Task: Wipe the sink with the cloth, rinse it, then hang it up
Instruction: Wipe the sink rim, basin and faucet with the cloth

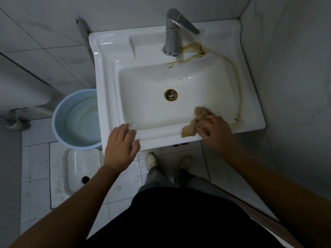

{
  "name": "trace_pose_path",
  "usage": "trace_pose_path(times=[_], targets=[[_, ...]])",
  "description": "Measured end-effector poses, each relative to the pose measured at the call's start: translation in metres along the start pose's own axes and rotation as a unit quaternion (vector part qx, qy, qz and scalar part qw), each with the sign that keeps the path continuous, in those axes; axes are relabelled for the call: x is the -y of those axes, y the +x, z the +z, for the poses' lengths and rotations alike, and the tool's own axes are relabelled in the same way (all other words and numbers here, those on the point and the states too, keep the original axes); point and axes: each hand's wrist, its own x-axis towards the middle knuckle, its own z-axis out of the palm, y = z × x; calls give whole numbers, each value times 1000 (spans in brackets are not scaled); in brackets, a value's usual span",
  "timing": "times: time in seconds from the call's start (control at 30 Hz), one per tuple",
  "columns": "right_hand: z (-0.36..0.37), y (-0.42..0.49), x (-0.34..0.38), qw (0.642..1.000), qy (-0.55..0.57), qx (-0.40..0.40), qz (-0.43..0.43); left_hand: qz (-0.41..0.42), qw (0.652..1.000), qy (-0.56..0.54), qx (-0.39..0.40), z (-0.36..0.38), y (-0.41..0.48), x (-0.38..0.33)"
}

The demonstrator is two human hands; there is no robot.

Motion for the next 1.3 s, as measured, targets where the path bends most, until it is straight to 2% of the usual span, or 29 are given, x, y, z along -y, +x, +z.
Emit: trace_pose_path(times=[0.1, 0.2, 0.3, 0.43, 0.57, 0.8, 0.93, 1.1, 1.23, 1.3], targets=[[-6, -2, -30, 999, -15, -26, 39, -1, 1000, -4, -8, -1, 2, -2], [-2, 1, -8, 997, 7, -34, 66, -24, 999, -25, -25, -3, 6, -11], [8, -1, 31, 998, 60, -20, 31, -21, 999, -36, -19, -3, 18, -32], [13, -5, 55, 992, 121, -35, -16, 39, 999, -37, 3, 5, 42, -72], [3, -11, 18, 993, 112, -38, -16, 65, 996, -42, 37, 14, 57, -105], [-27, -23, -84, 995, 70, -20, 62, 109, 990, -7, 90, 29, 68, -136], [-24, -17, -64, 994, 60, -31, 87, 108, 991, 3, 82, 33, 68, -138], [-11, -21, -11, 997, 80, -10, 12, 107, 992, 11, 69, 35, 68, -140], [-12, -21, -39, 995, 103, -4, -12, 105, 991, 20, 76, 37, 68, -139], [-17, -23, -70, 995, 95, -22, 7, 104, 991, 22, 76, 37, 68, -139]])
